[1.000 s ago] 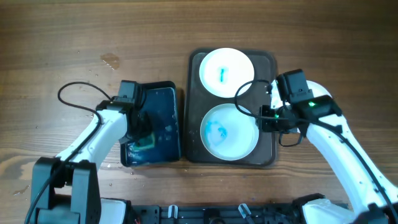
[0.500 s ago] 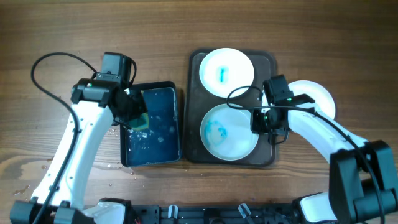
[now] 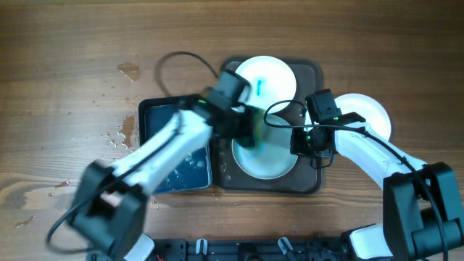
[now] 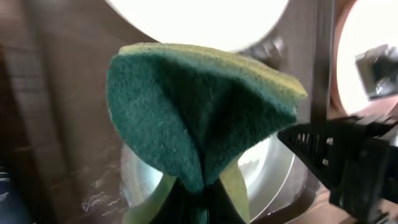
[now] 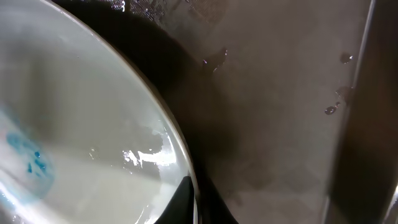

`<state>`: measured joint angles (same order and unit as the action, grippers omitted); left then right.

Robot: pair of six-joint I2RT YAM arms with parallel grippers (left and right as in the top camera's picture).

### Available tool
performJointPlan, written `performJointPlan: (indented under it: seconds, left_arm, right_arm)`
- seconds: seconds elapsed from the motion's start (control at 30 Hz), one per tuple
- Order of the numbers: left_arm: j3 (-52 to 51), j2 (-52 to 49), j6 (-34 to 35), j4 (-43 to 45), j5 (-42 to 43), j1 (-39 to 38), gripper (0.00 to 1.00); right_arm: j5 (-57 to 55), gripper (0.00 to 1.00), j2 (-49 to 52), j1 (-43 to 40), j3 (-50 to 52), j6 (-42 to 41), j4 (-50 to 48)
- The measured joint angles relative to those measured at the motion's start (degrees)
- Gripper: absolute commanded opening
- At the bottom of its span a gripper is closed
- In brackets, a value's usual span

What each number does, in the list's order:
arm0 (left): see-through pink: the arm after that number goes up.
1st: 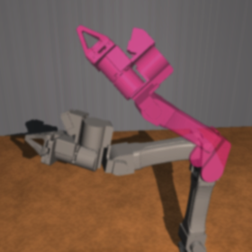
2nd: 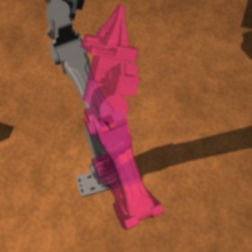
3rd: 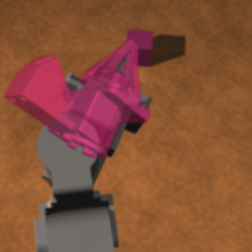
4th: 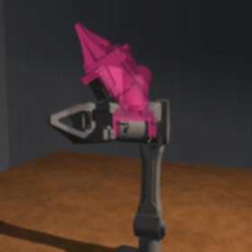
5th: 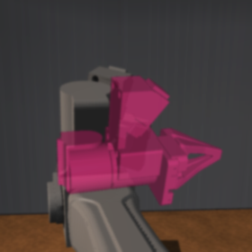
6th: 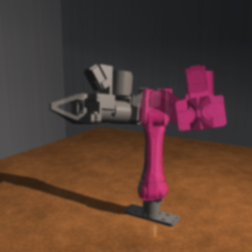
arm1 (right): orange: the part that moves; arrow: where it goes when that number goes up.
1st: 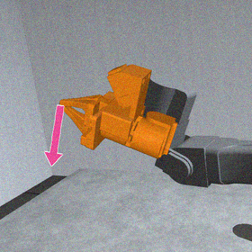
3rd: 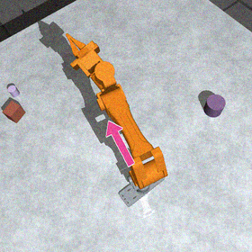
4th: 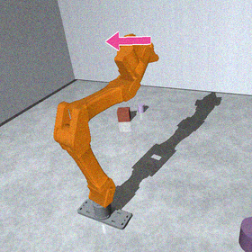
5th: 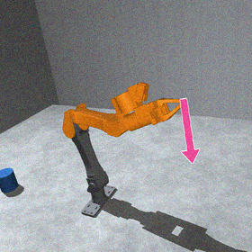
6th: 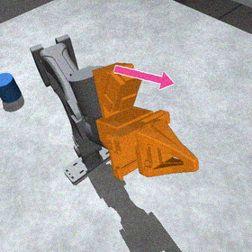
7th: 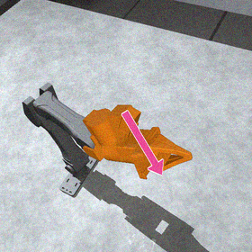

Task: Clean dirty plates on tray and stack at the side
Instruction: 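Scrub the held plate with the sponge using the left gripper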

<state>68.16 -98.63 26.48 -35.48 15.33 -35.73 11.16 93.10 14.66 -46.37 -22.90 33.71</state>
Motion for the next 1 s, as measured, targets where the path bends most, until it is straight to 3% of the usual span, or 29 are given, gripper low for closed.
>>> performJointPlan:
  seconds: [0.1, 0.23, 0.4, 0.47, 0.57, 0.67, 0.8, 0.9, 1.0]
  left_arm:
    - [0.02, -8.76, 3.98, 5.40, 2.25, -5.88, 0.04]
    - [1.05, -12.55, 7.08, 4.85, 2.45, -5.81, 0.04]
    - [2.47, -11.43, 7.76, -5.70, -12.46, -2.89, 0.04]
    - [2.47, -11.39, 7.76, -5.97, -15.45, -2.05, 0.04]
    - [2.21, -11.39, 7.76, -3.76, -12.15, -1.49, 0.04]
    - [1.38, -12.55, 7.74, 5.64, 0.52, -0.74, 0.04]
    - [1.36, -15.08, 7.72, 13.31, 7.21, -7.76, 0.04]
    - [1.70, -15.10, 6.62, 10.73, 7.98, -7.06, 0.04]
    - [2.93, -14.19, 6.16, 0.59, 2.91, -3.91, 0.04]
  right_arm:
    - [0.00, 0.04, 0.00, 0.00, 0.00, 0.00, 0.00]
    - [0.00, 0.04, 0.00, 0.00, 0.00, 0.00, 0.00]
    - [0.92, 0.04, 0.00, 0.13, 0.02, -0.02, -0.22]
    - [1.75, 0.04, 0.00, 0.55, 0.02, -0.22, -0.52]
    - [1.57, 0.04, 0.00, 0.50, 0.02, -0.46, -0.33]
    - [0.37, 0.04, 0.00, -0.22, 0.02, -1.14, 0.07]
    - [-0.07, 0.04, 0.00, -0.22, 0.00, -1.31, 0.31]
    - [-0.02, 0.05, -0.02, -0.22, 0.00, -1.29, 0.46]
    - [0.44, 0.04, 0.00, -0.17, 0.00, -1.29, 0.44]
